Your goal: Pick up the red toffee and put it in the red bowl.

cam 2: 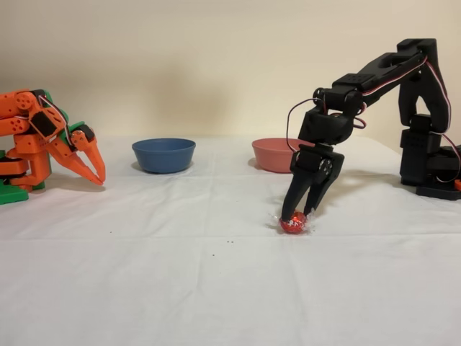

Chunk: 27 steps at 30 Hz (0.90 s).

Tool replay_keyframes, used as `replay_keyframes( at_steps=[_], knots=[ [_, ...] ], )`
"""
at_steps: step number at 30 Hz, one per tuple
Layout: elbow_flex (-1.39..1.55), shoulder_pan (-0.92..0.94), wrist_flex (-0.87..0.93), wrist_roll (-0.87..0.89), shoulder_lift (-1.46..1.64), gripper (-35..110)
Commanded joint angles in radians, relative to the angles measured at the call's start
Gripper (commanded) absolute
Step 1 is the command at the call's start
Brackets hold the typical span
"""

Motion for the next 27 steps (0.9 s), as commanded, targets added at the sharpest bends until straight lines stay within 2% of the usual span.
replay_keyframes(
  at_steps=[1,27],
  knots=[
    [-0.006,-0.011,-0.009,-0.023,0.107,32],
    [-0.21,-0.028,0.025,-0.005,-0.063,31]
  ],
)
